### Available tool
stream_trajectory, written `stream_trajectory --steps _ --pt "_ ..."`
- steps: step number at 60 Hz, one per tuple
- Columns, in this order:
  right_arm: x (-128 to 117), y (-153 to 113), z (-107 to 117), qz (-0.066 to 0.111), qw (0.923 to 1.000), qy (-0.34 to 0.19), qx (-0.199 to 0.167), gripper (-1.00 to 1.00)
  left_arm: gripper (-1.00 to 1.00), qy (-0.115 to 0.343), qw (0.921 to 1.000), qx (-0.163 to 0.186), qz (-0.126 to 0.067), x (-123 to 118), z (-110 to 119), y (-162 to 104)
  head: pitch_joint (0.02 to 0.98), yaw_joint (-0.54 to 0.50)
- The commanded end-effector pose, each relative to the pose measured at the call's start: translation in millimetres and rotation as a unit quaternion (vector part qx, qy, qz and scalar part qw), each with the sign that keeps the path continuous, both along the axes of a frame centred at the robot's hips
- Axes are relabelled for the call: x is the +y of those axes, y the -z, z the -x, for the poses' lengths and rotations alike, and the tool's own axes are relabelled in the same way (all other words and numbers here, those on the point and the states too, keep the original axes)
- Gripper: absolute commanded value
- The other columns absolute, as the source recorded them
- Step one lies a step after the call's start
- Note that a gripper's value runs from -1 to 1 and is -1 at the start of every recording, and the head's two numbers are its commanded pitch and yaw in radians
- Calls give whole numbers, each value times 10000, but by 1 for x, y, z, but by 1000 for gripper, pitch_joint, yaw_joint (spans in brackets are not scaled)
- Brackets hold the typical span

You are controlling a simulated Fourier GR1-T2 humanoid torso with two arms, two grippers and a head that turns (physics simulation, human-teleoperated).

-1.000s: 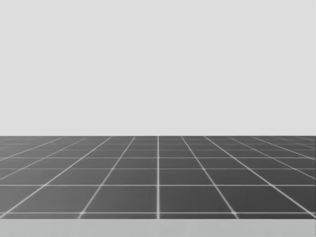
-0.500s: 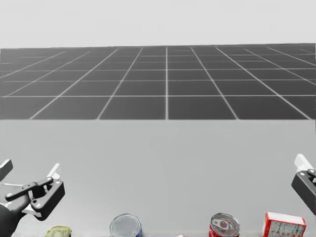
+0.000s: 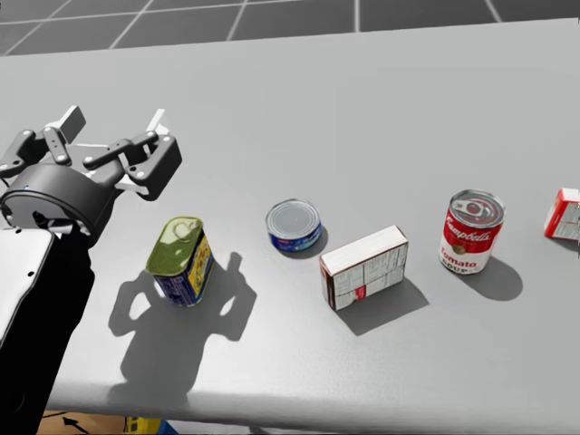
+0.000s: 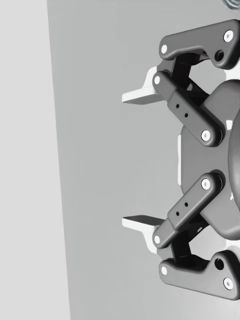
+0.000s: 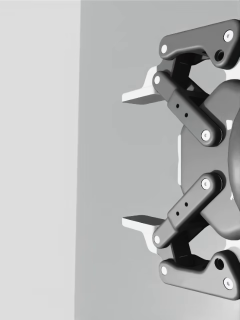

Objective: Lift the tuna fish can off the table.

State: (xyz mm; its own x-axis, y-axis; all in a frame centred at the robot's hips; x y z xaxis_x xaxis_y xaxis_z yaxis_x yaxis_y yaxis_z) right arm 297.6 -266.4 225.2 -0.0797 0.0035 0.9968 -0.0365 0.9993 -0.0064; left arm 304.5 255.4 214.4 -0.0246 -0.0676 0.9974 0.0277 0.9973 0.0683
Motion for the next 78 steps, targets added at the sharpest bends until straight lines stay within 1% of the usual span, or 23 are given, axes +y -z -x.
stream_trajectory --steps 1,6,8,10,13,15,18,19,22,26,29,32,36,37,41,49,53,56,59,63,65,67,78 --pt "2 1 0 25 10000 -26 24 -1000 -1000 83 9997 -20 208 -1 4 -7 848 170" --pt "3 2 -1 35 10000 -22 35 -1000 -1000 163 9994 -88 285 -4 9 -14 847 169" --pt "3 2 -1 50 10000 -19 39 -1000 -1000 249 9994 -125 226 -7 14 -18 846 167" --pt "4 3 -1 73 10000 -18 37 -1000 -1000 319 9991 -130 252 -8 17 -19 846 164" --pt "3 4 -2 132 9999 8 45 -1000 -1000 496 9981 59 353 -14 22 -21 844 160" --pt "4 6 -2 137 9999 6 64 -1000 -1000 739 9965 269 282 -20 28 -23 842 158" --pt "4 6 -3 153 9998 13 80 -1000 -1000 1018 9938 395 220 -23 32 -26 842 158" --pt "4 7 -3 164 9998 15 84 -1000 -1000 1247 9910 468 150 -27 36 -28 841 158" --pt "4 7 -3 166 9998 20 86 -1000 -1000 1487 9874 547 33 -29 40 -30 840 160" --pt "4 7 -3 178 9998 18 76 -1000 -1000 2035 9751 845 -235 -32 46 -32 840 164" --pt "3 8 -3 188 9998 20 75 -1000 -1000 2148 9719 925 -279 -33 47 -32 840 165" --pt "3 8 -4 203 9998 13 65 -1000 -1000 2407 9630 1159 -349 -33 49 -32 839 164" --pt "3 9 -4 216 9997 16 80 -1000 -1000 2565 9567 1317 -408 -34 48 -32 838 163" --pt "3 9 -4 230 9997 16 83 -1000 -1000 2682 9516 1445 -415 -34 48 -31 836 164" --pt "3 9 -4 241 9997 21 84 -1000 -1000 2741 9483 1532 -462 -35 45 -28 836 165" --pt "2 9 -4 258 9996 29 84 -1000 -1000 2959 9337 1929 -590 -41 36 -15 835 167" --pt "2 9 -5 263 9996 35 83 -1000 -1000 2997 9301 2033 -609 -44 32 -11 833 165" --pt "2 9 -5 267 9996 35 81 -1000 -1000 3066 9244 2184 -618 -47 26 -5 833 163" --pt "1 9 -5 262 9996 41 75 -1000 -1000 3092 9204 2285 -705 -51 22 0 833 161" --pt "1 9 -5 280 9996 45 76 -1000 -1000 3120 9172 2379 -696 -54 18 5 833 159" --pt "1 9 -5 283 9996 49 75 -1000 -1000 3088 9156 2456 -773 -57 13 10 833 157" --pt "1 9 -6 281 9996 50 72 -1000 -1000 3116 9125 2541 -750 -59 10 14 833 156" --pt "0 9 -6 288 9996 57 58 -1000 -1000 3109 9057 2786 -734 -66 -3 27 836 151"
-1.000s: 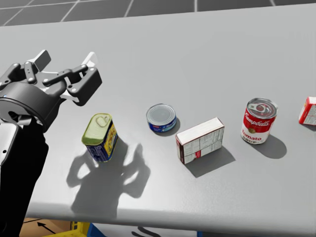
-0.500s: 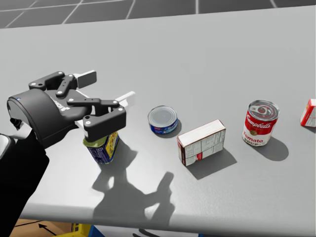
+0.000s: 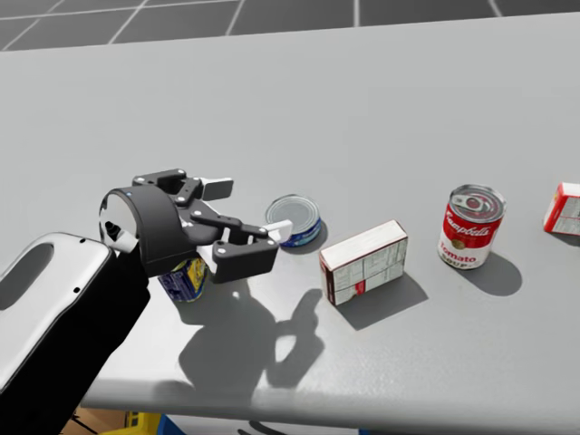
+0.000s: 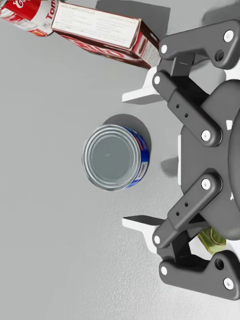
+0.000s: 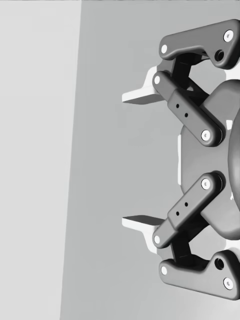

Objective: Lift the tuna fish can off the table.

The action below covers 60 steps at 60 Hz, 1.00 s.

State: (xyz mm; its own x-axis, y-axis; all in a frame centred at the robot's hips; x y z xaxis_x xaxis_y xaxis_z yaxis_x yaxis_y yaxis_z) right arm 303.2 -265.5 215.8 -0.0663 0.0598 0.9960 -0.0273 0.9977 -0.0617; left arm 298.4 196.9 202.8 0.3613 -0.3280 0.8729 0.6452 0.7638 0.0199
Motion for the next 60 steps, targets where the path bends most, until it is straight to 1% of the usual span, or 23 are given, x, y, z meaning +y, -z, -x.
stream_trajectory --steps 1,8,10,15,18,27,29,33,35,47,49,52,53,57,59,60 --pt "-1 0 -1 10 10000 11 -7 -1000 -1000 45 9996 275 -92 -8 -11 17 836 151" --pt "-1 0 -1 15 10000 16 -9 -1000 -1000 15 9993 365 -66 -12 -18 22 837 150" --pt "-1 0 -1 26 10000 21 -9 -1000 -1000 -7 9993 373 -95 -14 -20 25 837 149" --pt "-2 1 -1 26 10000 28 -13 -1000 -1000 -16 9992 386 -115 -18 -24 28 838 147" --pt "-2 1 -1 30 10000 30 -22 -1000 -1000 -12 9991 406 -92 -22 -27 30 838 146" --pt "-3 0 0 25 10000 42 -30 -1000 -1000 0 9989 455 -144 -31 -35 36 840 142" --pt "-3 0 0 22 10000 48 -33 -1000 -1000 -21 9988 444 -181 -33 -36 38 840 141" --pt "-3 0 0 20 10000 57 -37 -1000 -1000 -23 9988 461 -190 -36 -39 41 841 138" --pt "-3 0 0 16 10000 57 -41 -1000 -1000 -51 9987 452 -239 -37 -41 44 841 136" --pt "-4 0 -1 11 10000 62 -42 -1000 -1000 -105 9981 543 -287 -39 -48 52 841 131" --pt "-4 0 -1 12 10000 64 -45 -1000 -1000 -119 9976 580 -346 -40 -49 55 842 129" --pt "-5 0 -1 9 10000 65 -45 -1000 -1000 -124 9974 597 -385 -40 -49 57 842 129" --pt "-5 0 -1 10 10000 65 -47 -1000 -1000 -128 9972 599 -435 -40 -49 58 841 130" --pt "-5 0 -1 8 10000 67 -51 -1000 -1000 -122 9970 624 -432 -40 -49 59 839 131" --pt "-5 0 -1 5 10000 66 -51 -1000 -684 -122 9969 628 -453 -40 -48 60 838 130" --pt "-5 0 -1 4 10000 67 -51 -1000 -482 -129 9969 625 -460 -40 -48 60 837 130"
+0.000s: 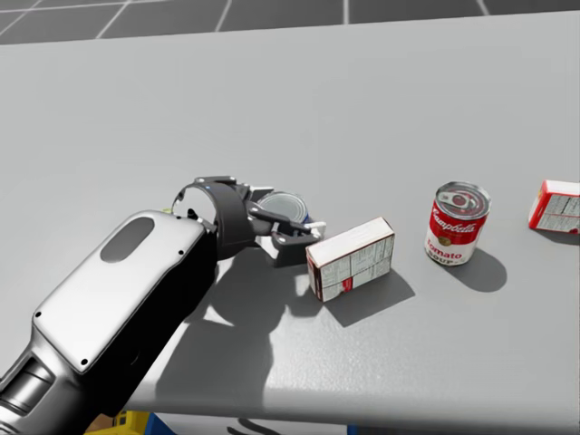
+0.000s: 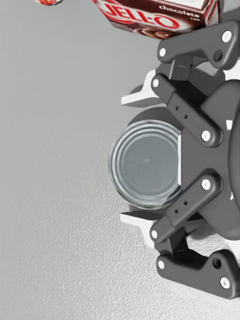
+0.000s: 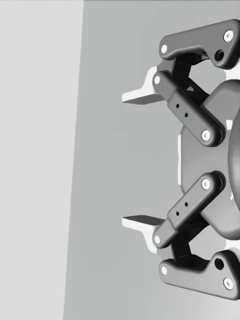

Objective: Lift the tuna fish can off the table.

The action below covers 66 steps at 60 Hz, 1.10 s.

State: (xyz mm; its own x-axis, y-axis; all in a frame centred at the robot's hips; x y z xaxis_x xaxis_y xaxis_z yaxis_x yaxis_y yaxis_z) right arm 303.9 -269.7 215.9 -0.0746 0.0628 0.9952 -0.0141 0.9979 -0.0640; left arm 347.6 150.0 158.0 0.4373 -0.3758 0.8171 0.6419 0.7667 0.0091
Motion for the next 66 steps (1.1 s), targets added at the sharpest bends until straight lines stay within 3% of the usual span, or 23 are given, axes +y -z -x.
stream_trajectory --steps 1,2,4,11,34,47,66 --pt "-1 0 0 -5 10000 4 -5 -1000 291 -102 9996 194 -176 6 2 15 836 130" --pt "-1 0 0 -4 10000 4 -5 -1000 735 -102 9996 198 -184 6 2 15 837 130" --pt "-1 0 0 -3 10000 6 -2 -1000 947 -75 9996 207 -201 6 3 14 834 130" --pt "0 0 0 -4 10000 5 0 -1000 941 -57 9995 194 -232 6 6 14 801 134" --pt "-2 -1 0 -31 10000 19 -14 -1000 978 -6 9993 245 -270 5 8 22 504 184" --pt "-3 0 0 -48 10000 -3 -27 -1000 992 44 9993 221 -299 1 8 17 458 188" --pt "-4 0 0 -58 10000 -37 -47 -1000 1000 149 9989 -359 -271 -1 6 -43 460 180"
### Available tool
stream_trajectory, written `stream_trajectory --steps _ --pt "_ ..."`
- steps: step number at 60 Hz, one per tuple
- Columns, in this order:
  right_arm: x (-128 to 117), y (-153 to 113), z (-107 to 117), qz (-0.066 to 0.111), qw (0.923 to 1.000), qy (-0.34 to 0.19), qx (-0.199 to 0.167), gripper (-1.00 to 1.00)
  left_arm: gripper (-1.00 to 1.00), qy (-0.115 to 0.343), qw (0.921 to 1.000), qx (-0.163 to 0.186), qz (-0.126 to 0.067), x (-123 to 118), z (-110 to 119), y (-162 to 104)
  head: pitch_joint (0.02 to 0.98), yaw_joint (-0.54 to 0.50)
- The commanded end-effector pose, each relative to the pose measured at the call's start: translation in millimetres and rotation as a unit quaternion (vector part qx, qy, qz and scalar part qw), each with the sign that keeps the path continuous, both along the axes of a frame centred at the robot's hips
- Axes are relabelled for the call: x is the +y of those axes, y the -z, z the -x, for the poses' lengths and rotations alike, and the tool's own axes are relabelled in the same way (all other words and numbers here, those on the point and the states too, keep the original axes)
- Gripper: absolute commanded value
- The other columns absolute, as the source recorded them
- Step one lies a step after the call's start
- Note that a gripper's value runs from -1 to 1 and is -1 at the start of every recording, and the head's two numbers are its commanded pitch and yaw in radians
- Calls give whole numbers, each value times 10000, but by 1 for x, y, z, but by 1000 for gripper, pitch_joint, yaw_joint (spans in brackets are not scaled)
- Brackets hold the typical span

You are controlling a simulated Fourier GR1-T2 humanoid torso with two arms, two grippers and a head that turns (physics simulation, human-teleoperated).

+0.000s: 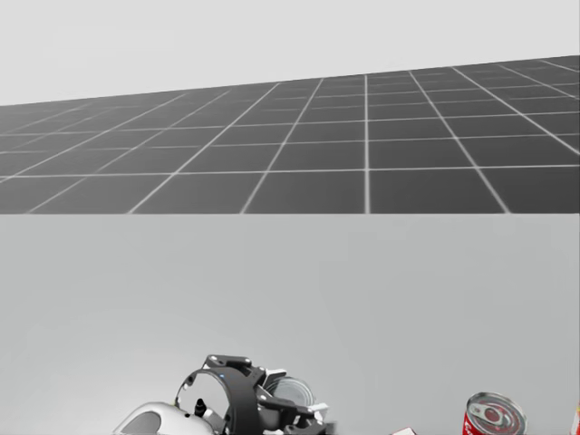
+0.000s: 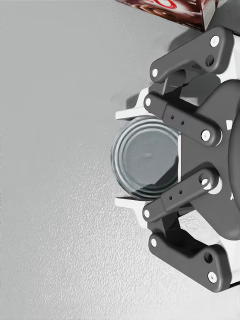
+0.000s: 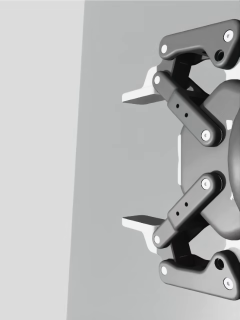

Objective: Lift the tuna fish can off the table.

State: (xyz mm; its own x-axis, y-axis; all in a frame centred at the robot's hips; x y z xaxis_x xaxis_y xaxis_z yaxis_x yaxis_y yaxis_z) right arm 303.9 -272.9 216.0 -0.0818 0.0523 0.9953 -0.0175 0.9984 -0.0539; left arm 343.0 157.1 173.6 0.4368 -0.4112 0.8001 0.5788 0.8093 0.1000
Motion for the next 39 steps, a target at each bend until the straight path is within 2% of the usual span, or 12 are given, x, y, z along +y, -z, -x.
stream_trajectory --steps 1,21,31,39 --pt "0 0 0 -8 10000 -20 -15 -1000 1000 551 9982 -181 135 -8 2 -30 460 180" --pt "0 1 -1 4 10000 -34 -18 -1000 1000 694 9926 -992 38 2 6 -101 456 173" --pt "0 1 -1 24 10000 -54 -22 -1000 1000 698 9863 -1490 78 5 9 -143 452 174" --pt "0 2 -1 43 10000 -69 -23 -1000 1000 664 9799 -1870 188 4 14 -175 450 174"
